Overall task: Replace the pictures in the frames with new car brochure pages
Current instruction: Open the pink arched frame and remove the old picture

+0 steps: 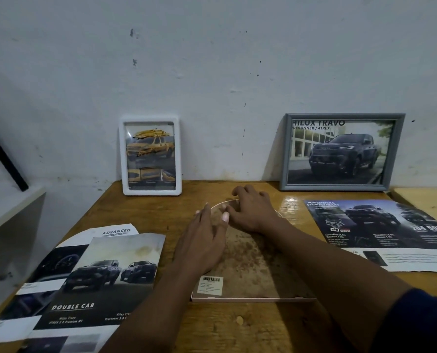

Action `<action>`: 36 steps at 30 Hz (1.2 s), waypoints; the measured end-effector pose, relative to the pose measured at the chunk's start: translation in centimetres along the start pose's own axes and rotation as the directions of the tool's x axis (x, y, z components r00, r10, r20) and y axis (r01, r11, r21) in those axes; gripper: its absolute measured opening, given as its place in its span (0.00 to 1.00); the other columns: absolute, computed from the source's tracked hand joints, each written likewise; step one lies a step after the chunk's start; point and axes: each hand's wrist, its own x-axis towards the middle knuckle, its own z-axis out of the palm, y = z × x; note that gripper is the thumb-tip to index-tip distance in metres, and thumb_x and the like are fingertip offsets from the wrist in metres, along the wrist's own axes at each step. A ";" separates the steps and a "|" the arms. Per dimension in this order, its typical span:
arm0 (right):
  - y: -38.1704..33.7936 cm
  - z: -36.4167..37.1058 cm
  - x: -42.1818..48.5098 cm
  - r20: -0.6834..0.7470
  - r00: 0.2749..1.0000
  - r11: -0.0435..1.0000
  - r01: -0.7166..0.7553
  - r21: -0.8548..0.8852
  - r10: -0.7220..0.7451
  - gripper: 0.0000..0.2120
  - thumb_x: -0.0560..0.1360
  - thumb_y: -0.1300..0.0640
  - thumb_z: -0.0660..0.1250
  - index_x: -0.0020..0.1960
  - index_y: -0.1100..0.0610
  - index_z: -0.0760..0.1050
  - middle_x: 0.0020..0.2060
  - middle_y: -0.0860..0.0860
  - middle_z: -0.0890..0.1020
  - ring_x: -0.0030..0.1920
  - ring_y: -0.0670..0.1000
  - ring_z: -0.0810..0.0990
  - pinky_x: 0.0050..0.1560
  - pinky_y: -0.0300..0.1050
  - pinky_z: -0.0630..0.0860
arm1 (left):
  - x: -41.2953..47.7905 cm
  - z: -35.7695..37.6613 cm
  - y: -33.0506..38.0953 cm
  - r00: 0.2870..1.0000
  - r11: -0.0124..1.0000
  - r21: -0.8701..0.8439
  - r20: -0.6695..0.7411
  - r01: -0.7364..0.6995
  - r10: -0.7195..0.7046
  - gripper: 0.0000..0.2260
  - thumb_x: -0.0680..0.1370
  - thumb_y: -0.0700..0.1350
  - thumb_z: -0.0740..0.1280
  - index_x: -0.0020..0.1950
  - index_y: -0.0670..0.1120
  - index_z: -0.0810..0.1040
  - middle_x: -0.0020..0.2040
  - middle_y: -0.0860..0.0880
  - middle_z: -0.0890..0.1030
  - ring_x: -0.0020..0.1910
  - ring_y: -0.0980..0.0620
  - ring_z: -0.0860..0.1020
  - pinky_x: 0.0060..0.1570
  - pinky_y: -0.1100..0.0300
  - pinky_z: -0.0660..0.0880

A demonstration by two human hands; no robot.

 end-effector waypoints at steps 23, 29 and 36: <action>-0.3 -0.8 1.5 -0.044 0.999 0.993 0.012 -0.115 -0.017 0.37 0.75 0.28 0.48 0.78 0.43 0.53 0.61 0.56 0.72 0.60 0.55 0.71 0.58 0.52 0.71 | -0.3 -0.2 0.0 1.000 0.995 -0.096 -0.024 0.006 -0.008 0.37 0.76 0.73 0.43 0.82 0.59 0.46 0.83 0.51 0.54 0.80 0.47 0.56 0.76 0.44 0.57; -1.0 -3.3 2.1 -0.073 0.993 0.991 0.083 -0.102 -0.090 0.36 0.75 0.28 0.50 0.79 0.43 0.53 0.60 0.56 0.72 0.59 0.55 0.71 0.59 0.54 0.71 | 0.3 -0.3 -0.5 0.997 0.976 -0.217 -0.076 -0.012 -0.004 0.34 0.76 0.75 0.50 0.80 0.66 0.45 0.82 0.53 0.57 0.79 0.45 0.60 0.73 0.38 0.62; -0.1 -4.7 0.5 -0.126 0.990 0.998 0.062 -0.001 -0.061 0.34 0.77 0.35 0.58 0.78 0.46 0.57 0.62 0.56 0.72 0.64 0.58 0.70 0.62 0.57 0.70 | -0.1 -0.7 -0.4 0.976 0.953 -0.294 -0.218 -0.073 0.007 0.34 0.78 0.61 0.67 0.80 0.62 0.56 0.78 0.52 0.66 0.75 0.48 0.66 0.69 0.47 0.68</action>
